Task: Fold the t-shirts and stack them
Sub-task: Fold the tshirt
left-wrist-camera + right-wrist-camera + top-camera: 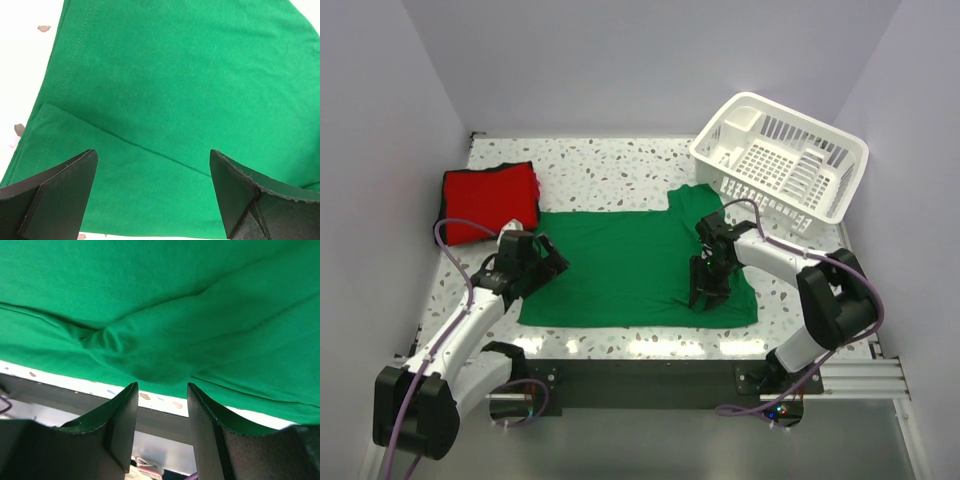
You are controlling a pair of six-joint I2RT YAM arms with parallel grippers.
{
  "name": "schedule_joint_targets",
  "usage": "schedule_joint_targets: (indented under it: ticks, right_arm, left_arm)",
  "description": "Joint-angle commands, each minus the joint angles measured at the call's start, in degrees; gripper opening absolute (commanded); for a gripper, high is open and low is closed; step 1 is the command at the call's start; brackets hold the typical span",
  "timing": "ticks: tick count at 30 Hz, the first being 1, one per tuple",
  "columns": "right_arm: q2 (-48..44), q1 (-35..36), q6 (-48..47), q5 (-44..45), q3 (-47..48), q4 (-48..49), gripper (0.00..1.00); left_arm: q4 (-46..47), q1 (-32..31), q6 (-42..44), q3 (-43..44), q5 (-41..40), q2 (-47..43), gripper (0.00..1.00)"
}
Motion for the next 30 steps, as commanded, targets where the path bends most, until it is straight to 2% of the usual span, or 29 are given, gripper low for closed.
schedule_joint_targets:
  ticks: [1, 8, 15, 20, 30]
  right_arm:
    - [1.0, 1.6, 1.5, 3.4, 0.8, -0.2, 0.47]
    - [2.7, 2.9, 2.0, 5.4, 0.4, 0.2, 0.47]
    - [4.1, 3.2, 1.8, 5.2, 0.8, 1.7, 0.27]
    - [3.3, 3.6, 1.4, 6.0, 3.6, -0.3, 0.16]
    - [6.1, 4.8, -0.1, 6.9, 11.4, -3.7, 0.10]
  left_arm:
    - [2.2, -0.2, 1.4, -0.2, -0.4, -0.5, 0.99]
    - [2.5, -0.2, 1.5, -0.6, 0.1, 0.0, 0.99]
    - [2.2, -0.2, 1.3, -0.6, -0.4, -0.5, 0.99]
    - [1.7, -0.2, 1.3, -0.6, -0.7, -1.0, 0.99]
    - [2.4, -0.2, 0.8, -1.2, -0.6, -0.7, 0.99]
